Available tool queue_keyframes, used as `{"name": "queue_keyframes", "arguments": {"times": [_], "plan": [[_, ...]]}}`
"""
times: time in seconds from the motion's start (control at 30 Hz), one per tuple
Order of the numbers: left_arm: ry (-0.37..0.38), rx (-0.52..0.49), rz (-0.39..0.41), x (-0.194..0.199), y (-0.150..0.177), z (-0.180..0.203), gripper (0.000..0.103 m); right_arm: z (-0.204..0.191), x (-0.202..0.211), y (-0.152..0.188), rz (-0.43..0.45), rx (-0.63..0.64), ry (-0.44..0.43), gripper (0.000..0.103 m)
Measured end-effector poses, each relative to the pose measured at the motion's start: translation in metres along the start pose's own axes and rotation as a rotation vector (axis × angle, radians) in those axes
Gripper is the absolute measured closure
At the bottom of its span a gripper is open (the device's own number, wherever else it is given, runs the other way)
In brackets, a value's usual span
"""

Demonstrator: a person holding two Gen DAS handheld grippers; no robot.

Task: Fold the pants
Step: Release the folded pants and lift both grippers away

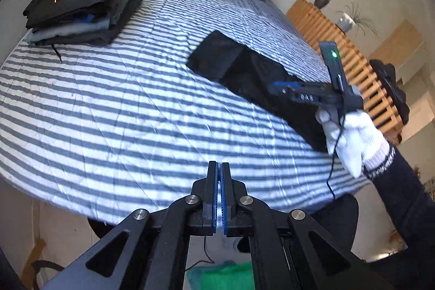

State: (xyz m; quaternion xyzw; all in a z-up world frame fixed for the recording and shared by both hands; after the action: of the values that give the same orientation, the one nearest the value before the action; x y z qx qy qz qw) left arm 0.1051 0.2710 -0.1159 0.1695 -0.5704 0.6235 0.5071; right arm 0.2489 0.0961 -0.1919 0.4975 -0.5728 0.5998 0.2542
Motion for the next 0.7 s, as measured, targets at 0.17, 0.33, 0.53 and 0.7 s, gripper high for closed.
{"name": "queue_keyframes", "arguments": {"times": [0.17, 0.33, 0.53, 0.7], "plan": [[0.079, -0.104, -0.116, 0.008, 0.043, 0.061, 0.093, -0.006, 0.015, 0.015, 0.017, 0.012, -0.016, 0.085], [0.061, -0.131, -0.162, 0.007, 0.056, 0.080, 0.018, -0.004, 0.030, 0.024, 0.030, -0.007, -0.040, 0.085], [-0.004, -0.066, -0.130, 0.002, 0.033, 0.059, 0.023, 0.005, 0.044, 0.026, 0.056, -0.017, -0.036, 0.084], [-0.077, -0.088, -0.098, -0.018, -0.006, 0.038, 0.025, 0.022, 0.049, 0.022, 0.072, -0.047, -0.030, 0.081]]}}
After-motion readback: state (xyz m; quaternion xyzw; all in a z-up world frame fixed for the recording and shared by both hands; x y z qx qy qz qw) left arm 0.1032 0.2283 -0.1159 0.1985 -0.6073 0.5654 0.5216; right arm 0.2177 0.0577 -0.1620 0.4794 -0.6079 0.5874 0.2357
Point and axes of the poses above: each gripper's, at about its wrist camera, not at the fingertips, and x roughly against the way its jaws point, z to its right, y to its underside, the point moved 9 cm from there along -x, roughly the way its jaws point, and after that the axes turned 11 degrees about -x, right-handed, at the moved point
